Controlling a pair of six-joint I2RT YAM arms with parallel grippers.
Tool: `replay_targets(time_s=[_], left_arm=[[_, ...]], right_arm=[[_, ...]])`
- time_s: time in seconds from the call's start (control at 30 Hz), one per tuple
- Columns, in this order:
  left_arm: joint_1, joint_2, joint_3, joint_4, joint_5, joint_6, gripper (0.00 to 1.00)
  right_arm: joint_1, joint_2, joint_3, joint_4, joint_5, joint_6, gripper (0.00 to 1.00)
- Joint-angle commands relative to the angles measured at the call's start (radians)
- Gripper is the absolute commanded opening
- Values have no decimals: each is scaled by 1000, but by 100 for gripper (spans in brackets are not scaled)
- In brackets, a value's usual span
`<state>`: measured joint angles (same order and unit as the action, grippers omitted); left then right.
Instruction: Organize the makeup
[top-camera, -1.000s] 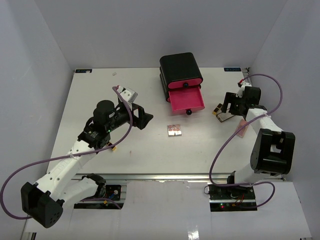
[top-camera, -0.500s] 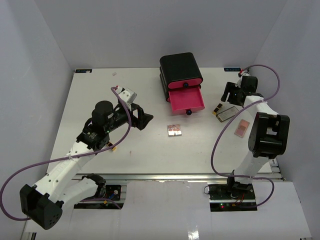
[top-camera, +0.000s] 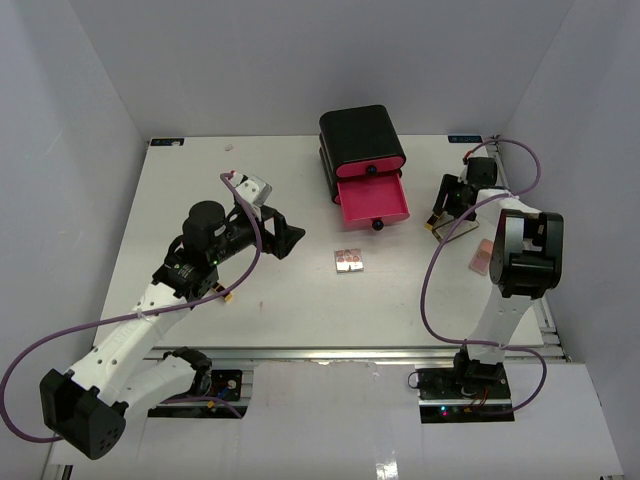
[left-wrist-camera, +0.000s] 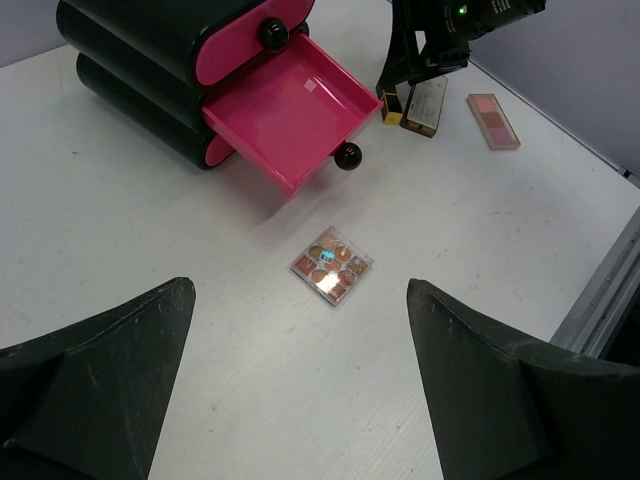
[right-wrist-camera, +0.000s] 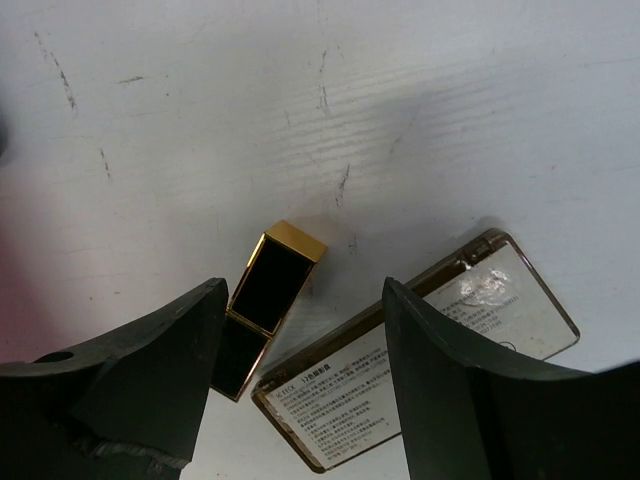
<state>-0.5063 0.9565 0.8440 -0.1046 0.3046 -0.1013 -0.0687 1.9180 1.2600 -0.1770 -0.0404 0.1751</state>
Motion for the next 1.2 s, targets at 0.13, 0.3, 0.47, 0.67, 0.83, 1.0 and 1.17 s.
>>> replay_targets(time_s=[0.13,0.3,0.47,0.67,0.83,1.0,1.17], left_arm=[[6,-9,10,3,-8,8,98],[6,-6,9,2,-20,11,98],[8,-2,12,3,-4,5,98],[11,-4,9,2,-15,8,98],[11,-3,9,2,-18,9,98],[11,-9,9,2,-19,11,98],[11,-11,7,2,-18,9,98]], right_arm=[[36,61,68,1,-15,43,66],[36,70,56,-8,7,56,56],[38,42,29,-1,-10,52,44],[38,40,34,14,-76,55,28],[38,-41,12,36,-85,39,20],[39,-214,-78,148,-94,-49,13],[48,-398,-118,196,-201,-226,10]])
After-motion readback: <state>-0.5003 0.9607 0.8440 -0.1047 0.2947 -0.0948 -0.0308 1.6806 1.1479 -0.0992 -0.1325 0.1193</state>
